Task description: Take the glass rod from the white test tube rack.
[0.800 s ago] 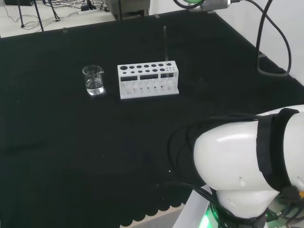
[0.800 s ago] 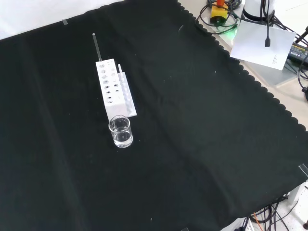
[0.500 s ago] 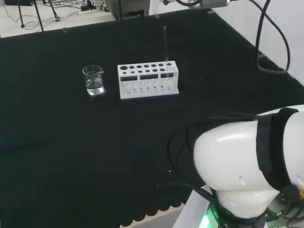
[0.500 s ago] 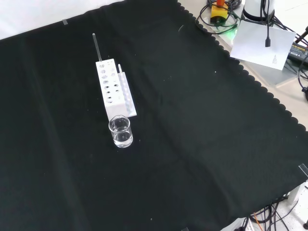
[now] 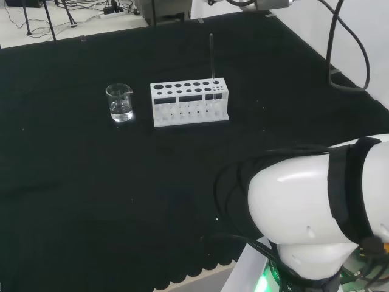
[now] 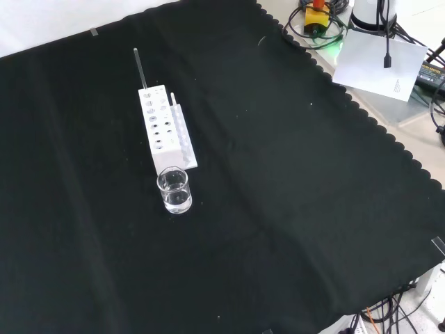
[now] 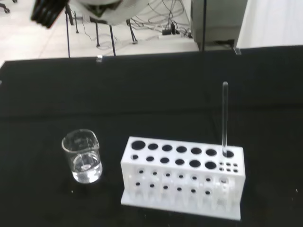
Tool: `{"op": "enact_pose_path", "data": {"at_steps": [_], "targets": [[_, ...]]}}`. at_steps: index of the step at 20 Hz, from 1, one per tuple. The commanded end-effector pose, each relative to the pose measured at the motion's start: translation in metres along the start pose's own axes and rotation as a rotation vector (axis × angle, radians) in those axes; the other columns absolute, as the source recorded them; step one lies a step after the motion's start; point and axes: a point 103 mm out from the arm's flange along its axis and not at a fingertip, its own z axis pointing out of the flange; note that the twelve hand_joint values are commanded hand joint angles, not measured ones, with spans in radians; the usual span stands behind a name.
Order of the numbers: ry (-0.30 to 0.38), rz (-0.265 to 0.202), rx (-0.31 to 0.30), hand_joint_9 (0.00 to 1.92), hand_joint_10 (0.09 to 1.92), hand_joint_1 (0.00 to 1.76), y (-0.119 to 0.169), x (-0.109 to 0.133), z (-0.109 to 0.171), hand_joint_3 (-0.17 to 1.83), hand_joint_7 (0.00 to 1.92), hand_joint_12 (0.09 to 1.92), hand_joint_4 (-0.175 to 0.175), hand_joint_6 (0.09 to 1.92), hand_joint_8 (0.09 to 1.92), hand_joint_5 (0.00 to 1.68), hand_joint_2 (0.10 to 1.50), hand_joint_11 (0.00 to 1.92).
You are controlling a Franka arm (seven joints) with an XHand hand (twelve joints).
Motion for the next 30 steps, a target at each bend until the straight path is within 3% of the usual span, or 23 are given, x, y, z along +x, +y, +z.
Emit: {"op": "enact_pose_path", "data": {"at_steps": [1,4,14,30], "targets": [[0.04,-0.046,0.015,0.03,0.87,0.83,0.035,-0.007,0.008,0.81,0.0,1.27,-0.142,0.09,0.74,0.09,0.7,0.0],[0.077,-0.054,0.015,0.04,0.88,0.81,0.049,-0.017,0.007,0.81,0.0,1.29,-0.142,0.09,0.81,0.1,0.71,0.0],[0.069,-0.035,0.021,0.07,0.9,0.79,0.1,-0.046,0.017,0.8,0.07,1.35,-0.14,0.09,0.89,0.11,0.72,0.0],[0.075,-0.068,0.039,0.12,0.91,0.77,0.175,-0.073,0.039,0.78,0.09,1.41,-0.141,0.09,0.9,0.12,0.73,0.0]]}}
